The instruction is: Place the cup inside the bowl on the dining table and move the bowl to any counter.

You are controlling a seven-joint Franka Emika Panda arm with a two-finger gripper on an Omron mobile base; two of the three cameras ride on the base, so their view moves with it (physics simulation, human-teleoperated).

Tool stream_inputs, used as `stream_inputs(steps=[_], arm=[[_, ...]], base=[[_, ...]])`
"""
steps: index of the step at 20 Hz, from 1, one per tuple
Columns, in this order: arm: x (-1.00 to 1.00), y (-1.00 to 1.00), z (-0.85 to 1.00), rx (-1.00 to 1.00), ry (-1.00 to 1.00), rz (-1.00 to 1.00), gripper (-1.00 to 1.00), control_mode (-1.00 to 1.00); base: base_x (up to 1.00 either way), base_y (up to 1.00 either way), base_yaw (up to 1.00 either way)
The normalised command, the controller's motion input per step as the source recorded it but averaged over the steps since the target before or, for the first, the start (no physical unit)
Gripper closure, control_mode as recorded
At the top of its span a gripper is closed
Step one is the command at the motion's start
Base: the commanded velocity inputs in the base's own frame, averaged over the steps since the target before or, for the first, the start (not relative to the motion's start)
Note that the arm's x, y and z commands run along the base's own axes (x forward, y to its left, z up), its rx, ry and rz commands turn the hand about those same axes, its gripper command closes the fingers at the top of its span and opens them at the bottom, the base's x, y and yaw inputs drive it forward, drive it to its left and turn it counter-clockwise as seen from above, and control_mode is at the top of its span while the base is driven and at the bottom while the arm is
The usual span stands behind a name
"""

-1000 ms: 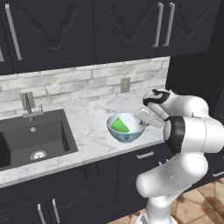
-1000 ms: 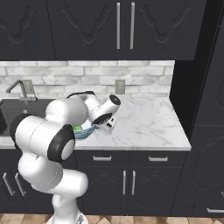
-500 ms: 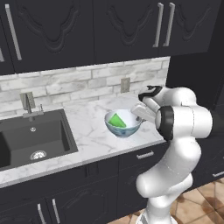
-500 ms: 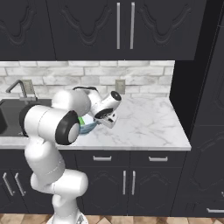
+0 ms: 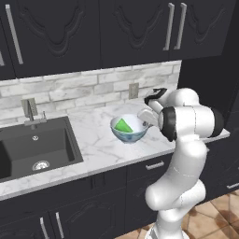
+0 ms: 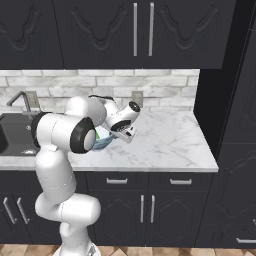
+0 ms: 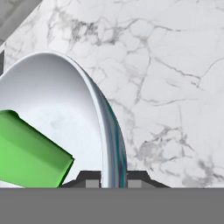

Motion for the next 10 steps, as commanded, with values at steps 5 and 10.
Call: stream_inputs(steps=[5,10], arm=[[0.20,0.00,-0.19,0.00,0.00,0.00,1.00,-1.00],[0.08,0.00,-0.18,0.00,0.00,0.00,1.00,-1.00]], base=[[0.00,0.00,0.00],[0.00,0.00,0.00]])
